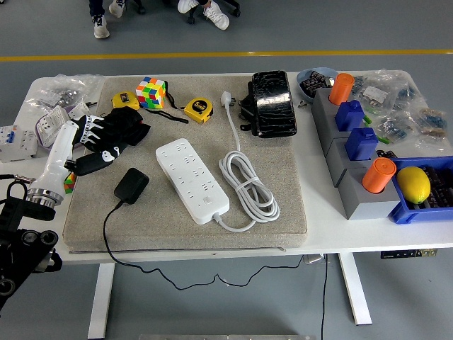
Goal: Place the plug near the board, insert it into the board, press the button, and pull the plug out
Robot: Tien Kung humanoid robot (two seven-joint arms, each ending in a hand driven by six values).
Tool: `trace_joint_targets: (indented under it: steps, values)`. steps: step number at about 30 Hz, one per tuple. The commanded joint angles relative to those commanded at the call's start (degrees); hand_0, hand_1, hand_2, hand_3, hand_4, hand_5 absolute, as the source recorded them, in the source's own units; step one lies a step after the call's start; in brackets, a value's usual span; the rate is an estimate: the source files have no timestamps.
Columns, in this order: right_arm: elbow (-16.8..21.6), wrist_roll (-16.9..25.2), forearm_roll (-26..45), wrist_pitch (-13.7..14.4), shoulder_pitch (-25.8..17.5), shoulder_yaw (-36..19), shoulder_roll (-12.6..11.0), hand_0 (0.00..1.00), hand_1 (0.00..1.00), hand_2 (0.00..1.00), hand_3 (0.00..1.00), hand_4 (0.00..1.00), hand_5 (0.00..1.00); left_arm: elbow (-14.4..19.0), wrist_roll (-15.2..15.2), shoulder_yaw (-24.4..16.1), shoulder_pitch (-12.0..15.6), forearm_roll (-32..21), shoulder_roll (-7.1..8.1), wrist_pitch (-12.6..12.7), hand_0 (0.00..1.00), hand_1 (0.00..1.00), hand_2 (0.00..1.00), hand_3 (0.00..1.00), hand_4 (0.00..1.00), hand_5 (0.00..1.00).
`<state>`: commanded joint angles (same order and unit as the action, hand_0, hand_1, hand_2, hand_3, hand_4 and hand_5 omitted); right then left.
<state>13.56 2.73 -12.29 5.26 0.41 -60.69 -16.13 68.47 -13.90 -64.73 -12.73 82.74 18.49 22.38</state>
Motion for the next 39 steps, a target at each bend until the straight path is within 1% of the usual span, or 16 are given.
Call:
trace_joint_targets:
  steps: [7, 10, 15, 19, 25, 31, 39]
  values:
    - [0.03, -0.05, -0.01, -0.02, -0.06, 0.01, 0.01, 0.482, 0.546, 0.538, 0.506, 0.824, 0.364, 0.09, -0.02, -0.09, 0.17, 0.02, 0.01, 0.04, 0.314, 0.378, 0.501, 0.57, 0.881, 0.232]
    - [0.07, -0.05, -0.14, 0.03, -0.66, -0.45, 0.03, 0.482, 0.546, 0.538, 0.506, 0.824, 0.364, 0.15, 0.0, -0.11, 0.73, 0.08, 0.0, 0.01, 0.314, 0.378, 0.501, 0.57, 0.881, 0.232]
    - [0.01, -0.01, 0.16, 0.03, -1.12, -1.64, 0.52, 0.476, 0.548, 0.538, 0.506, 0.824, 0.365, 0.3, 0.03, -0.9, 1.45, 0.17, -0.52, -0.01, 0.314, 0.378, 0.501, 0.57, 0.883, 0.236]
    - [0.0, -0.01, 0.11, 0.01, -0.46, -1.7, 0.48, 0.475, 0.547, 0.538, 0.506, 0.824, 0.365, 0.33, -0.02, -1.81, 1.18, 0.15, -0.81, -0.02, 0.315, 0.378, 0.501, 0.571, 0.882, 0.235]
    - [0.08, 0.1, -0.2, 0.27, -0.74, -2.65, 0.29, 0.476, 0.547, 0.539, 0.506, 0.824, 0.366, 0.49, -0.2, -1.96, 1.14, 0.0, -0.58, 0.07, 0.314, 0.379, 0.501, 0.57, 0.881, 0.235]
    - [0.12, 0.17, -0.36, 0.35, -0.45, -3.52, 0.39, 0.476, 0.547, 0.539, 0.507, 0.824, 0.366, 0.47, -0.19, -2.31, 0.83, 0.03, -0.97, 0.05, 0.314, 0.378, 0.501, 0.57, 0.881, 0.234]
    - [-0.1, 0.13, 0.08, 0.32, -0.62, -3.5, 0.74, 0.479, 0.546, 0.539, 0.506, 0.825, 0.367, 0.57, -0.19, -2.61, 0.92, -0.08, -1.01, 0.05, 0.314, 0.378, 0.502, 0.57, 0.88, 0.234]
